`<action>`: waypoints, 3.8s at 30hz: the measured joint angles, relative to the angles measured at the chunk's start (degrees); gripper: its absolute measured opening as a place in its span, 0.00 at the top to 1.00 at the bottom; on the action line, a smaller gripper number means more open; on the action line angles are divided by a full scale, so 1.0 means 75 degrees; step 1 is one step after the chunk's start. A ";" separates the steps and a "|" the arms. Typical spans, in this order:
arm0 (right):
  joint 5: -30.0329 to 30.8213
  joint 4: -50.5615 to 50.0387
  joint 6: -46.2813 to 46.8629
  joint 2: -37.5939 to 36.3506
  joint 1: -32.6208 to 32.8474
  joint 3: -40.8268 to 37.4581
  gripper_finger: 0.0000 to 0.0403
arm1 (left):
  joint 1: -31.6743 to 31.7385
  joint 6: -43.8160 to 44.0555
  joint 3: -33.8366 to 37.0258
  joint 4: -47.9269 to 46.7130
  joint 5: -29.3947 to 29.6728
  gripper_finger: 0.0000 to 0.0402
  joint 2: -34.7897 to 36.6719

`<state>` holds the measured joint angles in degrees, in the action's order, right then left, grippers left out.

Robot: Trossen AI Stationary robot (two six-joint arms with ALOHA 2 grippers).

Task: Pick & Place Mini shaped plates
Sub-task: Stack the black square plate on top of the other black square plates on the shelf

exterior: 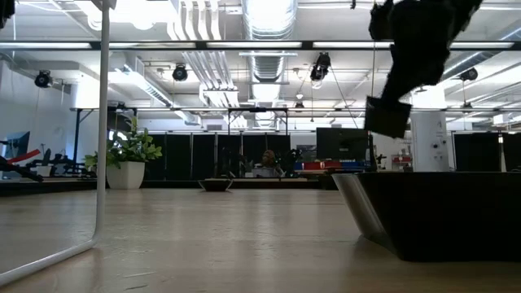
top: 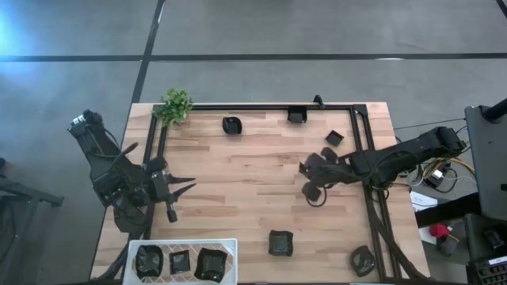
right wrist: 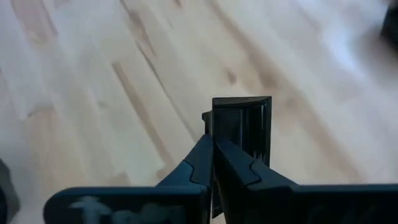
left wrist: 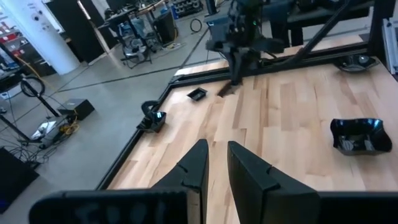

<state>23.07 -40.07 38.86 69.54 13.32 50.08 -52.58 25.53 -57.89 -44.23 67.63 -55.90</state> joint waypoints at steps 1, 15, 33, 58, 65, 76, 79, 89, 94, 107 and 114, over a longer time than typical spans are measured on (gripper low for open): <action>0.0132 0.0005 -0.0231 0.0000 0.0000 0.0086 0.97 | 0.0000 -0.0032 0.0000 -0.0004 -0.0067 0.86 0.0000; 0.0735 0.1959 -0.4552 0.0000 -0.0003 0.0304 0.97 | 0.0161 -0.0080 0.0006 0.0017 -0.0145 0.84 -0.0013; 0.0706 0.2806 -0.8165 0.0000 -0.0003 0.0290 0.98 | 0.2017 -0.0705 0.0009 0.0817 -0.0841 0.67 -0.1087; -0.0150 0.2827 -1.0736 0.2176 0.0006 0.1178 0.98 | 0.3831 -0.5406 0.0006 0.4670 -0.3051 0.67 -0.3667; -0.0544 0.2797 -1.1402 0.3058 0.0032 0.1931 0.98 | 0.3919 -0.5547 0.0006 0.4831 -0.3324 0.67 -0.4132; -0.0510 0.2745 -1.2017 0.3681 0.0023 0.2641 0.98 | 0.3989 -0.5616 0.0006 0.4616 -0.3645 0.67 -0.4278; -0.0510 0.2748 -1.2017 0.3652 0.0020 0.2665 0.98 | 0.4050 -0.5633 0.0006 0.4554 -0.3649 0.67 -0.4281; -0.0507 0.2801 -1.1984 0.3573 0.0023 0.2676 0.98 | 0.4298 -0.5862 0.0006 0.4546 -0.4211 0.68 -0.4290; -0.0508 0.2806 -1.1952 0.3573 0.0020 0.2676 0.98 | 0.4304 -0.5871 0.0006 0.4543 -0.4216 0.72 -0.4290; -0.0516 0.2817 -1.1985 0.3567 0.0015 0.2671 0.98 | 0.4319 -0.6200 0.0006 0.4526 -0.4269 0.99 -0.4290; -0.0522 0.2815 -1.2058 0.3567 0.0017 0.2671 0.98 | 0.4319 -0.6198 0.0006 0.4532 -0.4324 1.00 -0.4290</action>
<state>19.16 -18.96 -51.57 96.29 13.45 70.11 -20.18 -20.96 -57.84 -10.24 35.20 -88.07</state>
